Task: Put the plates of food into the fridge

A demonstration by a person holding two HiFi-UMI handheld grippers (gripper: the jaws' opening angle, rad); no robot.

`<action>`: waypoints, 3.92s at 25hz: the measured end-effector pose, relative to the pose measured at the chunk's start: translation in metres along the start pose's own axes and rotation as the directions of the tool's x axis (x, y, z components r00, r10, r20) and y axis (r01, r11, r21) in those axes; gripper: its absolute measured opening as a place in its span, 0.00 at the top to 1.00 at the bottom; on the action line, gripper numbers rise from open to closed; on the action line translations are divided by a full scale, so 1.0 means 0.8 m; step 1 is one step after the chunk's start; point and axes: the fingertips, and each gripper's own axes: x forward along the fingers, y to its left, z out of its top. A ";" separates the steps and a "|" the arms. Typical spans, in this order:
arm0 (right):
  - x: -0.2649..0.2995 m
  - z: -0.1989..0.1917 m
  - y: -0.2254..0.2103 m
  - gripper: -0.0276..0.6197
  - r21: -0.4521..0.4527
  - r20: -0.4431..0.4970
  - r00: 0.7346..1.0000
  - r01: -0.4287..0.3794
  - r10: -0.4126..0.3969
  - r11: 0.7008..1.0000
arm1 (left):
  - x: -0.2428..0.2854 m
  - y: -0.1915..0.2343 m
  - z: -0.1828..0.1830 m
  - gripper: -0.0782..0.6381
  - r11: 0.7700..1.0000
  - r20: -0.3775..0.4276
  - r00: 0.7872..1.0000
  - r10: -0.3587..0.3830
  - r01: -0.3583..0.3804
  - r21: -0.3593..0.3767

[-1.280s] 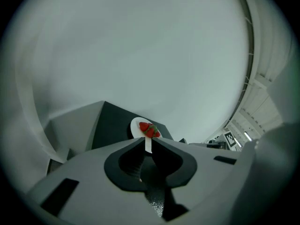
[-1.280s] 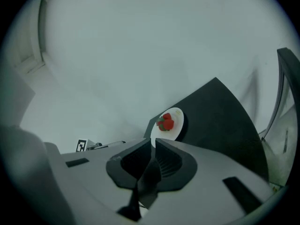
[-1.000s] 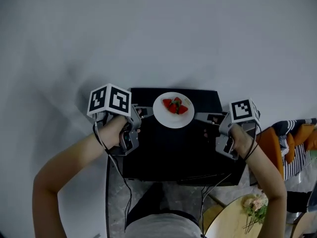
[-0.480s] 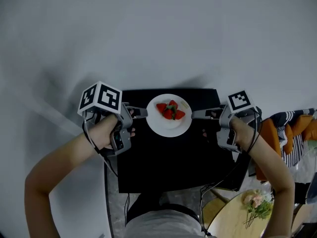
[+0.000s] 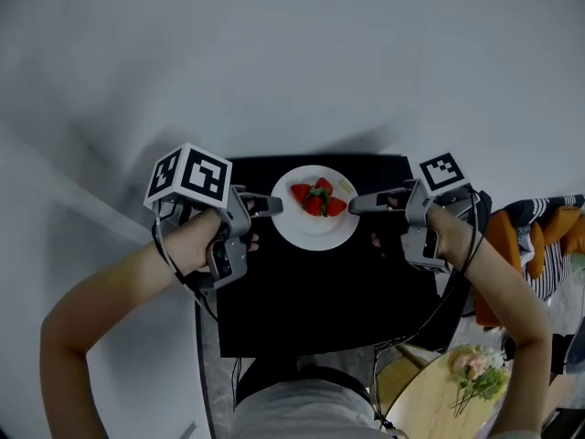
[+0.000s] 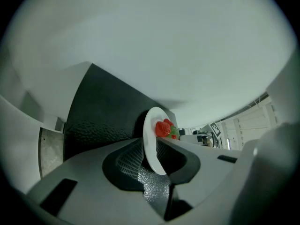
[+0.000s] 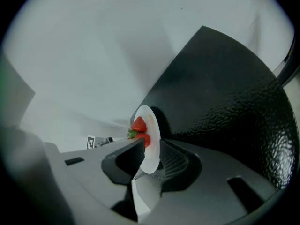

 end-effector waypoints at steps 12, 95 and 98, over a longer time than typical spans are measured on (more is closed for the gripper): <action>0.000 -0.008 0.002 0.92 0.087 -0.004 0.994 -0.105 0.105 0.991 | -0.001 0.002 0.001 0.84 0.987 0.057 0.996 -0.062 0.070 -0.144; -0.006 0.011 -0.083 0.93 0.045 0.809 0.587 -0.116 0.032 0.992 | 0.075 0.064 -0.020 0.86 0.816 0.312 0.855 -0.414 0.500 -0.288; -0.015 0.012 -0.075 0.93 0.040 0.841 0.541 -0.096 0.018 0.995 | 0.073 0.059 -0.018 0.86 0.807 0.321 0.846 -0.425 0.515 -0.289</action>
